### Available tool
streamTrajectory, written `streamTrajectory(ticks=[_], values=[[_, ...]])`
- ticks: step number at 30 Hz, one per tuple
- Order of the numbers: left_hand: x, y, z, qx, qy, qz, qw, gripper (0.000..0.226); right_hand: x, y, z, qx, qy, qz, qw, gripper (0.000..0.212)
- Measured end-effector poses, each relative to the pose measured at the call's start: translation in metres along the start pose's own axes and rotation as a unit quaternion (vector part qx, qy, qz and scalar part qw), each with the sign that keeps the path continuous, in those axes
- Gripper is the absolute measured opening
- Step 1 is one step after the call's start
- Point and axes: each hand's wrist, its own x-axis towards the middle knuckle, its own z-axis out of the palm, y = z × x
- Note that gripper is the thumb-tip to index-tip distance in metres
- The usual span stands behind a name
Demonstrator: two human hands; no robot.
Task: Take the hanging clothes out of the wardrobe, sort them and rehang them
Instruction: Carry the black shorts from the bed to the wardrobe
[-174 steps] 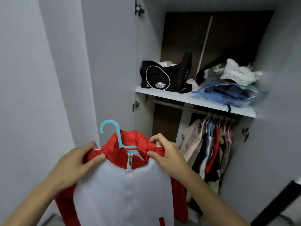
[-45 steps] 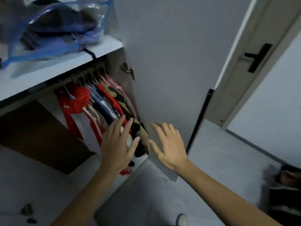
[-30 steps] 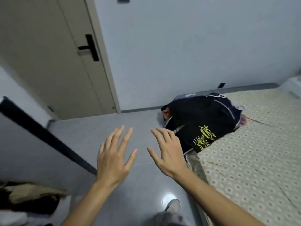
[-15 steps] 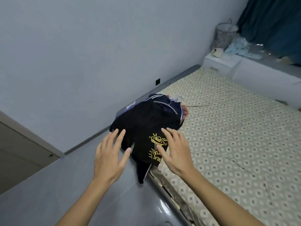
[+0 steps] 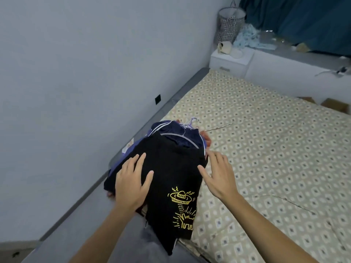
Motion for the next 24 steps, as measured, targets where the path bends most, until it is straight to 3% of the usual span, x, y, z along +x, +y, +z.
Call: streamTrajectory(ticks=[11, 17, 24], values=[[0.295, -0.114, 0.157, 0.025, -0.118, 0.066, 0.990, 0.063, 0.201, 0.064, 0.176, -0.023, -0.044, 0.154, 0.987, 0.059], [0.382, -0.164, 0.297, 0.032, -0.256, 0.028, 0.966, 0.073, 0.261, 0.147, 0.276, -0.045, -0.122, 0.229, 0.965, 0.063], [0.428, -0.182, 0.367, 0.078, -0.283, 0.028, 0.955, 0.074, 0.277, 0.198, 0.339, -0.078, -0.138, 0.260, 0.953, 0.057]])
